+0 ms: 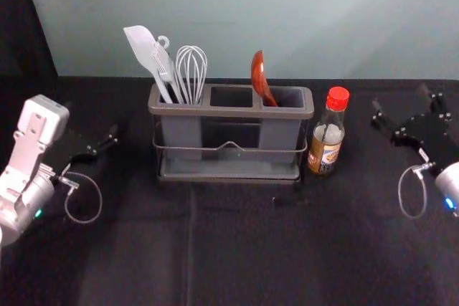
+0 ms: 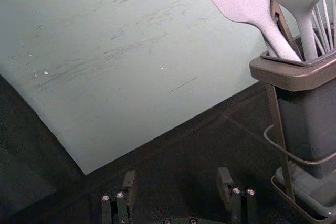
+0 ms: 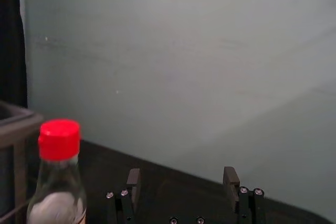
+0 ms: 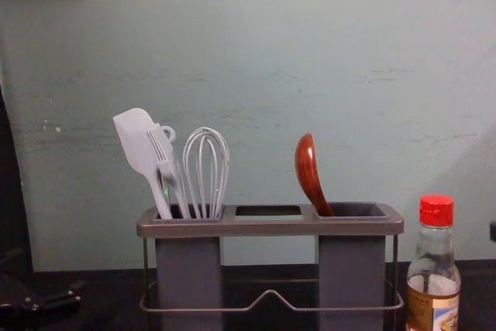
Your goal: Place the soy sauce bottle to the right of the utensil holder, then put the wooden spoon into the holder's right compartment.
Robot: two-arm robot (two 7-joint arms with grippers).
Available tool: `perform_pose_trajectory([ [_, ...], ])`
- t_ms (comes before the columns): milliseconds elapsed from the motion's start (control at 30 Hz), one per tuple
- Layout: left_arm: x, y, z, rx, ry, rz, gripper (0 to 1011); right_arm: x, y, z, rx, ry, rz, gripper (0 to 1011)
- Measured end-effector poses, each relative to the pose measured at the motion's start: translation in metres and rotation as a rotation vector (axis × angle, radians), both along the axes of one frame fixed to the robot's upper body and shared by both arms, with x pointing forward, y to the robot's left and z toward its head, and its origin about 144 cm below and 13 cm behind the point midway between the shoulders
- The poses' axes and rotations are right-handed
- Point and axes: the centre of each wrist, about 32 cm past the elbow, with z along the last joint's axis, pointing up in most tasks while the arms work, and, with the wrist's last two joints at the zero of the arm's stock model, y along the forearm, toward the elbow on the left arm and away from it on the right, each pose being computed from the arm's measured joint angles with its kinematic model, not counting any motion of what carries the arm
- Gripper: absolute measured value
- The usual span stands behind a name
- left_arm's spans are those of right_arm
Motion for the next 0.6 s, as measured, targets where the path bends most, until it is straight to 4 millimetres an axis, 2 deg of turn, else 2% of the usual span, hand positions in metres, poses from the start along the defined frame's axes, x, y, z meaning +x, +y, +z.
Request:
perform_pose_trajectory([
  [600, 0.0000, 0.0000, 0.0000, 0.000, 0.000, 0.000, 1000, 0.0018, 0.0075, -0.0091, 0.003, 0.036, 0.010, 1004],
])
